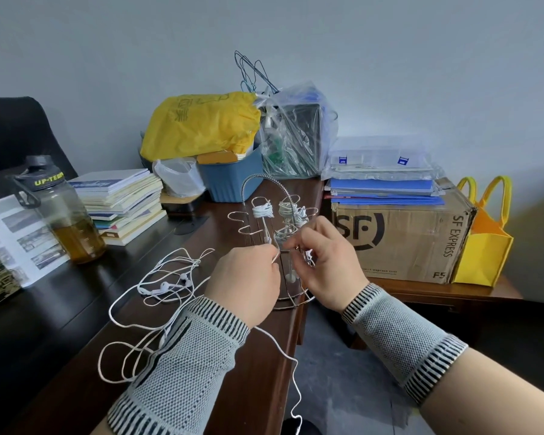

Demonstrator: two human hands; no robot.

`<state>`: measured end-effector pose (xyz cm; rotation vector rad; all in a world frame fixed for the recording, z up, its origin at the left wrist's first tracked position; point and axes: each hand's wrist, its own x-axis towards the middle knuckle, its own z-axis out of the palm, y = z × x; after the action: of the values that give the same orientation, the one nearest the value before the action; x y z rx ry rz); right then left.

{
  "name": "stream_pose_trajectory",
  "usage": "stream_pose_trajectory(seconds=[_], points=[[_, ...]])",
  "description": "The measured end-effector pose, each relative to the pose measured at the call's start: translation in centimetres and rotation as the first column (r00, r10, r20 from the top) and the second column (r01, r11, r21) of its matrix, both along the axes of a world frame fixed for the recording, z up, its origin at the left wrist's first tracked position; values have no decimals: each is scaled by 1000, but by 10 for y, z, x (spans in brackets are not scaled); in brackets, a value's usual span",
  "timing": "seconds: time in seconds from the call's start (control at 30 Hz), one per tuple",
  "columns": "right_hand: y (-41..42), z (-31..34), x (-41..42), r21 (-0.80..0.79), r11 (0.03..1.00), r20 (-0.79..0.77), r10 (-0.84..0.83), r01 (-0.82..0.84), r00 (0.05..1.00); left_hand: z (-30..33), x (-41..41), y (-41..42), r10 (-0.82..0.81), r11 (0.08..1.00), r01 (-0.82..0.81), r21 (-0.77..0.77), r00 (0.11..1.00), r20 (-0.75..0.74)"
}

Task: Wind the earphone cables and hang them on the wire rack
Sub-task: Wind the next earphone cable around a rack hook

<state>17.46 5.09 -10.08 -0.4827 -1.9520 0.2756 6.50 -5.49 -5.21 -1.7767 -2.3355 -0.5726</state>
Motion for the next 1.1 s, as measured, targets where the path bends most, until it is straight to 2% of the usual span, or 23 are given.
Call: stream_pose_trajectory(seconds=[0.17, 0.27, 0.37, 0.47, 0.53, 0.67, 0.73, 0.83, 0.97, 1.1], points=[[2, -9, -6, 57, 998, 26, 20, -21, 999, 7, 8, -5, -62, 998, 61, -17, 994, -93], [2, -12, -5, 23, 1000, -7, -18, 18, 1000, 14, 3, -7, -72, 997, 72, 12, 996, 44], [-2, -12, -4, -117, 993, -63, 22, -29, 998, 19, -3, -6, -70, 998, 66, 23, 967, 245], [-6, -6, -5, -296, 952, -170, 20, -71, 985, 20, -9, -1, -98, 994, 68, 83, 895, 434], [-7, -2, -4, -407, 908, -219, 5, -97, 976, 17, -12, 4, -109, 991, 51, 127, 855, 508], [-4, 6, -4, -614, 761, -311, 8, -208, 950, 12, -13, 13, -136, 977, 11, 211, 800, 585], [-1, 6, -5, -667, 711, -336, -19, -224, 942, 12, -13, 15, -117, 971, -24, 238, 821, 558], [1, 10, -7, -709, 667, -343, -42, -229, 938, 16, -13, 18, -33, 959, -95, 268, 899, 437], [1, 15, -9, -715, 682, -288, -81, -157, 954, 19, -11, 24, 113, 942, -177, 285, 967, 228], [1, 22, -11, -702, 711, -205, -138, -47, 969, 16, -8, 28, 190, 967, -176, 185, 980, -58]])
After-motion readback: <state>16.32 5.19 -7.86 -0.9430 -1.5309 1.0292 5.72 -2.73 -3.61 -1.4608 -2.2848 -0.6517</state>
